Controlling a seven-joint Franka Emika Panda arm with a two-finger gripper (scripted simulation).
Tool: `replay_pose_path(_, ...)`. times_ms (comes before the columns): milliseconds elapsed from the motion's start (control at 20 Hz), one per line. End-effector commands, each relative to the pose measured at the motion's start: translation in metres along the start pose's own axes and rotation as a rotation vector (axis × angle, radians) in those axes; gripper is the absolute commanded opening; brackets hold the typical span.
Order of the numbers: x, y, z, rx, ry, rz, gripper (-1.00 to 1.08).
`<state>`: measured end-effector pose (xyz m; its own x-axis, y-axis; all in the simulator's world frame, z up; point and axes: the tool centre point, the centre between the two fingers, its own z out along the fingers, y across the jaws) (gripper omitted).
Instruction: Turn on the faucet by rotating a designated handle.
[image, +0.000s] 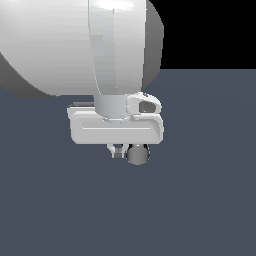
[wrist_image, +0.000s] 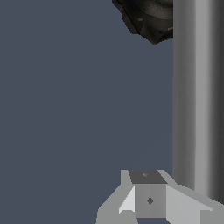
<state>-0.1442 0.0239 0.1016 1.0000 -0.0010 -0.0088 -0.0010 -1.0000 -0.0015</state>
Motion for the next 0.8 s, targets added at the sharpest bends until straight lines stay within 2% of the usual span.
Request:
replay_pose_path(0,0.008,0.028,0.000,-0.001,0.009,0.034,-1.00)
replay_pose_path(750,0.011,0.102,0.000,-0.001,0.009,0.034,-1.00)
